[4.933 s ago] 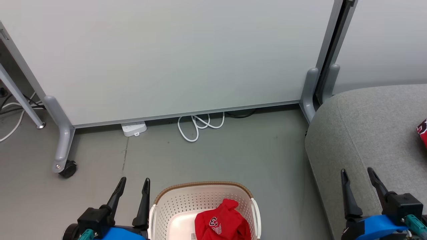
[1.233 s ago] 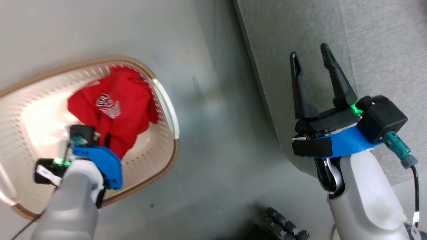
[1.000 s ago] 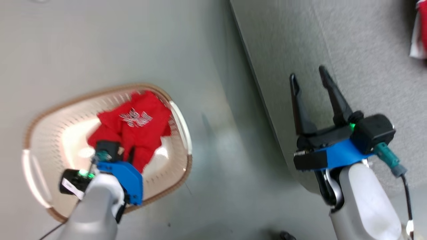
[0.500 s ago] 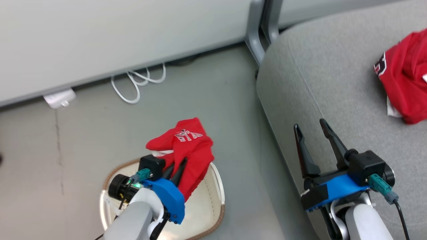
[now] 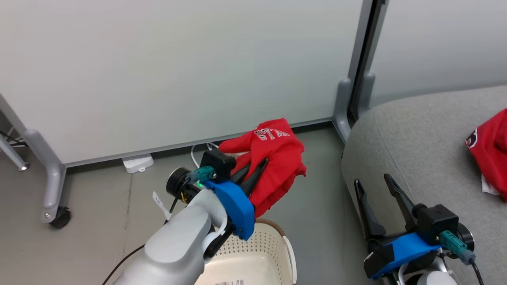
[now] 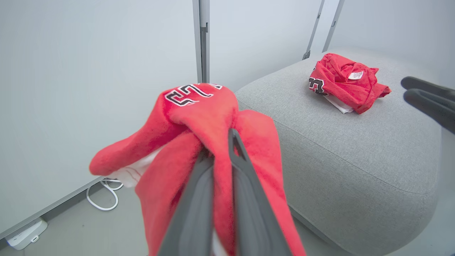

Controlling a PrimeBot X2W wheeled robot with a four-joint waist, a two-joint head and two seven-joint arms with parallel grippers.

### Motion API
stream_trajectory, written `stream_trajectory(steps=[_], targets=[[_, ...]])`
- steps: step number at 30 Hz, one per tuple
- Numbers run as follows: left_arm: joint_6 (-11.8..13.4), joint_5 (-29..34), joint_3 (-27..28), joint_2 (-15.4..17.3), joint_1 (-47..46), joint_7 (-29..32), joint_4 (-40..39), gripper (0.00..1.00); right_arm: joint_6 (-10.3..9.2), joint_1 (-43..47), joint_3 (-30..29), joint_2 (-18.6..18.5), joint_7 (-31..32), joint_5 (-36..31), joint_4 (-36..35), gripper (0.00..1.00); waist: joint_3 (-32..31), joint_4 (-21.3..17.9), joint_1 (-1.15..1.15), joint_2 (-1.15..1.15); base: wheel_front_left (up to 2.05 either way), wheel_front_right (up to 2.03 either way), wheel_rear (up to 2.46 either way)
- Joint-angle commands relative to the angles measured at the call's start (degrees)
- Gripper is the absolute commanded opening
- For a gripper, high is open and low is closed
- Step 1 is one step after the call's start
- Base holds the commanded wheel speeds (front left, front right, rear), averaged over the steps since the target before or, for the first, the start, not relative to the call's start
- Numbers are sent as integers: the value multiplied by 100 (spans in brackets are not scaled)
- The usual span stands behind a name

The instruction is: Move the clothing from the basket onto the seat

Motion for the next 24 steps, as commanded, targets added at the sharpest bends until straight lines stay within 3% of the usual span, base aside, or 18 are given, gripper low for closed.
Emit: stream_trajectory(steps=[1, 17, 24], targets=[[-22, -60, -62, 10, -121, 16, -52, 0, -6, 83, 2, -2, 9, 5, -31, 100, -115, 106, 1, 0, 0, 0, 0], [173, -742, -777, 11, -492, -14, -72, 0, -6, 144, 185, -2, 74, 44, 2, 100, -140, 74, 1, 0, 0, 0, 0], [193, -941, -988, 11, -564, -104, 7, 0, -6, -255, 526, -20, 244, -493, 264, 100, -79, 48, 1, 0, 0, 0, 0]])
